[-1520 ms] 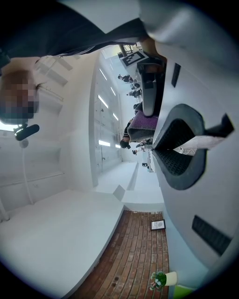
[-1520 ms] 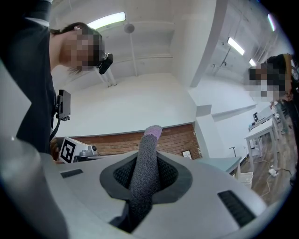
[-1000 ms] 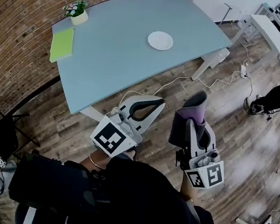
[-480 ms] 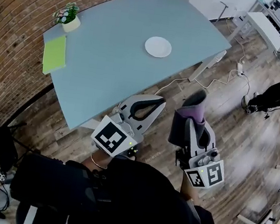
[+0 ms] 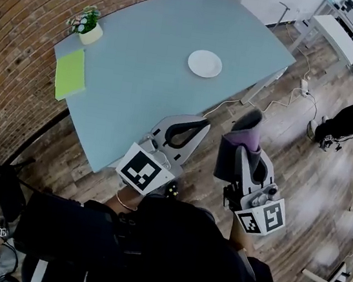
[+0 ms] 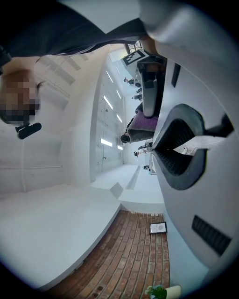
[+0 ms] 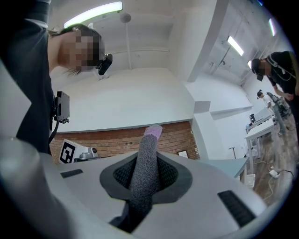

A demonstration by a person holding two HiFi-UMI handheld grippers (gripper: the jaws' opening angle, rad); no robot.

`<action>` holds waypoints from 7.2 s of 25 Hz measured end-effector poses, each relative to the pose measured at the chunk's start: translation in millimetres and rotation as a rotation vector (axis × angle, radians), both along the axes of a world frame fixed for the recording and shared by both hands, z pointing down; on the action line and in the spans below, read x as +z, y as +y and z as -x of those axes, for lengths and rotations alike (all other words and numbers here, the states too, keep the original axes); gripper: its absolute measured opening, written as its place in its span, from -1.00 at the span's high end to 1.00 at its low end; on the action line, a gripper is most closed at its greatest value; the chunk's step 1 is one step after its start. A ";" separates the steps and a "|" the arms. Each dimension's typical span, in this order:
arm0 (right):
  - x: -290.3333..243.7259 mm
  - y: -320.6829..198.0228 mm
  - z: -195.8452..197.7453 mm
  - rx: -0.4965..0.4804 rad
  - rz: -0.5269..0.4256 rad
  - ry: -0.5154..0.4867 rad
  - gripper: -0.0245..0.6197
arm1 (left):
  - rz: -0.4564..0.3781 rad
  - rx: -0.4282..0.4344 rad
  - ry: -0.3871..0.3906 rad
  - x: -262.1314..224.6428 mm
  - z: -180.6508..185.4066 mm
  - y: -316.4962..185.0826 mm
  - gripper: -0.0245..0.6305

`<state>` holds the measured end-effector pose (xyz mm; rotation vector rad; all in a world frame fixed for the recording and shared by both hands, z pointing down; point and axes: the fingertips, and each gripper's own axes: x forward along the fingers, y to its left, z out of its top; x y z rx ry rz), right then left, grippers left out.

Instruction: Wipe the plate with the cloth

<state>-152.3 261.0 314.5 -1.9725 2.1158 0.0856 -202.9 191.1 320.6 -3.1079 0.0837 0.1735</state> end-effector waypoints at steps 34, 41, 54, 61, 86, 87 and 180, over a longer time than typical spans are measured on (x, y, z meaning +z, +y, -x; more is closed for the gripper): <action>-6.4 -67.7 -72.3 -0.087 0.018 -0.011 0.80 | 0.008 -0.084 -0.007 -4.0 -63.7 -58.3 0.94; -8.5 -83.3 -102.5 -0.118 0.014 -0.017 0.80 | 0.004 -0.116 -0.017 -4.8 -90.4 -71.1 0.94; -16.8 -117.7 -154.6 -0.218 -0.004 -0.032 0.80 | -0.014 -0.208 -0.024 -11.5 -135.7 -95.0 0.94; -20.2 -136.5 -176.4 -0.284 -0.020 -0.036 0.80 | 0.000 -0.287 -0.019 -14.1 -150.2 -113.8 0.94; -22.6 -175.4 -218.8 -0.469 -0.039 -0.059 0.80 | -0.013 -0.457 -0.023 -13.9 -187.9 -136.8 0.94; -23.0 -176.3 -220.7 -0.473 -0.042 -0.060 0.80 | -0.015 -0.459 -0.021 -14.8 -189.5 -136.7 0.94; -5.5 -339.8 -201.2 -0.461 0.049 0.020 0.80 | -0.028 -0.482 -0.009 -1.4 -166.7 -304.3 0.94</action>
